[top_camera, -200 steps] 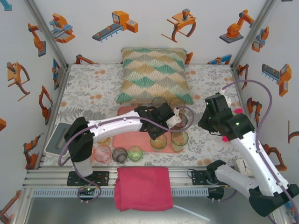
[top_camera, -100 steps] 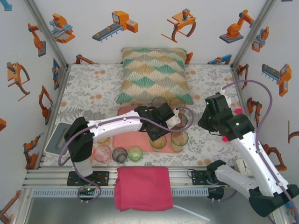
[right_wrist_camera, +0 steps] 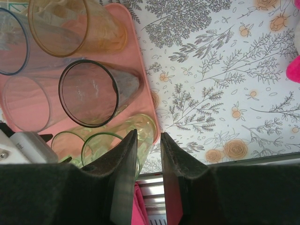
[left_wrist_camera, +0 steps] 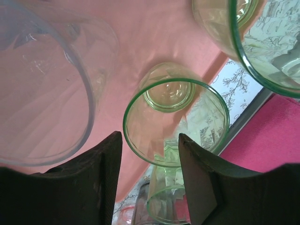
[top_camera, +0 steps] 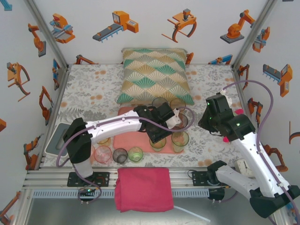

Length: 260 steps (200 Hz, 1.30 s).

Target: Place the glasses into the tray

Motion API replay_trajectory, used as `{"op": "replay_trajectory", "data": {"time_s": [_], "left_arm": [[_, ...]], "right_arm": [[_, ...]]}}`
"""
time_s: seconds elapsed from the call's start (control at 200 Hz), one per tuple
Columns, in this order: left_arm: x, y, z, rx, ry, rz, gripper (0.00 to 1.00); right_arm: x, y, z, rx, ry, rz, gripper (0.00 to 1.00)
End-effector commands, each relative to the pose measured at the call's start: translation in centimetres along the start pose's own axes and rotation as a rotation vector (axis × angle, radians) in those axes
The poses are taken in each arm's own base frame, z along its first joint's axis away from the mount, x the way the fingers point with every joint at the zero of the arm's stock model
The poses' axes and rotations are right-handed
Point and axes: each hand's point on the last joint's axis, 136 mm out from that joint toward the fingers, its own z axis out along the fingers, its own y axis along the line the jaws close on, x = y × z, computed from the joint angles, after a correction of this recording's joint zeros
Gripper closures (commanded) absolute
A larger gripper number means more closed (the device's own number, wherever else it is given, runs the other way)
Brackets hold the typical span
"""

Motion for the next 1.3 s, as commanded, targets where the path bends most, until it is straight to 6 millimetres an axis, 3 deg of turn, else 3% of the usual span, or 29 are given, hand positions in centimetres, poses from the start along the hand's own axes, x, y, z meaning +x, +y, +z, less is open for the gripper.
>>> {"op": "replay_trajectory", "data": {"time_s": [0.0, 0.35, 0.851, 1.181, 1.296], "left_arm": [[-0.8, -0.5, -2.3, 0.024, -0.036, 0.011, 0.48], [-0.8, -1.3, -3.4, 0.061, -0.04, 0.012, 0.48], [0.7, -1.8, -5.5, 0.086, -0.05, 0.032, 0.45], [2.7, -1.9, -7.5, 0.092, -0.062, 0.085, 0.42], [3.7, -1.0, -8.6, 0.066, -0.081, 0.088, 0.4]], "right_arm": [[-0.1, -0.1, 0.0, -0.004, -0.006, 0.002, 0.7], [-0.4, 0.1, -0.1, -0.006, -0.009, 0.004, 0.7], [-0.7, 0.3, -0.3, -0.015, -0.014, 0.008, 0.7], [-0.9, 0.4, -0.5, -0.02, -0.019, 0.013, 0.7], [-0.8, 0.5, -0.3, -0.021, -0.014, 0.016, 0.7]]}}
